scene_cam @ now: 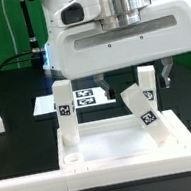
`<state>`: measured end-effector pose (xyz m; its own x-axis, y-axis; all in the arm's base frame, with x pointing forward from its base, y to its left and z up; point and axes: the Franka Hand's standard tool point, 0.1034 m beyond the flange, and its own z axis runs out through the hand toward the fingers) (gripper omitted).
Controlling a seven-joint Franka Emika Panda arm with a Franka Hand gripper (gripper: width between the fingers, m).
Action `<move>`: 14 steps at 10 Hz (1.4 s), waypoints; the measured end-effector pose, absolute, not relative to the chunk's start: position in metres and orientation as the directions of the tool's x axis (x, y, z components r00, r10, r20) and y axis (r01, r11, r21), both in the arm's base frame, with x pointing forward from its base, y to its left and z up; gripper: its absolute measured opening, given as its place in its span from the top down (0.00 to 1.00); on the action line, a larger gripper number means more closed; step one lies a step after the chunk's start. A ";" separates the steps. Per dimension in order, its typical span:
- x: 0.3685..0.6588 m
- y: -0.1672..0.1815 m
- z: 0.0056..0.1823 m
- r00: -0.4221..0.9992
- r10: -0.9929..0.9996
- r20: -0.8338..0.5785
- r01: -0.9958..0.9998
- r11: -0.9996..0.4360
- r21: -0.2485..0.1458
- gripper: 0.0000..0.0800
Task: Assemble desk
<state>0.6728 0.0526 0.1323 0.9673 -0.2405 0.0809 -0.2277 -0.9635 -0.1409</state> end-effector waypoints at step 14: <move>0.665 0.057 0.108 0.965 -0.256 0.052 -0.238 -0.943 -0.231 0.19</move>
Offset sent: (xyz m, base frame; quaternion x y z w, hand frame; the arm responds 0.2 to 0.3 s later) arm 0.0000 0.0000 0.0000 0.0000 0.0000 0.0000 1.0000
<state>0.6654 0.0568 0.1076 0.9651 -0.2565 0.0522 -0.2382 -0.9433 -0.2312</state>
